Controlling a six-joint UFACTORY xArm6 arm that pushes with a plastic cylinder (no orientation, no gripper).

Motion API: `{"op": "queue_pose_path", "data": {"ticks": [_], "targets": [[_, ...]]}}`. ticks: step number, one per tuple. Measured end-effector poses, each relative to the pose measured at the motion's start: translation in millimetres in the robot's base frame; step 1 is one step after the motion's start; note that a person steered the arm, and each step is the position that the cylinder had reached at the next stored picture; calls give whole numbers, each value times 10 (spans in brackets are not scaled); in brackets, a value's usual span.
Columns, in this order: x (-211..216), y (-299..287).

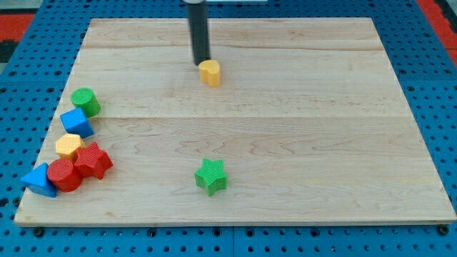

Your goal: Place the heart right to the cube

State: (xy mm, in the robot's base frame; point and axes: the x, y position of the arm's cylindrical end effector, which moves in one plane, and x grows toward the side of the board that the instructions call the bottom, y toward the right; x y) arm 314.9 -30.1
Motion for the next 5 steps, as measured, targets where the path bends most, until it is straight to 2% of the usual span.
{"op": "queue_pose_path", "data": {"ticks": [1,2,4,5], "targets": [[-104,348],[118,420],[120,43],[269,-165]]}}
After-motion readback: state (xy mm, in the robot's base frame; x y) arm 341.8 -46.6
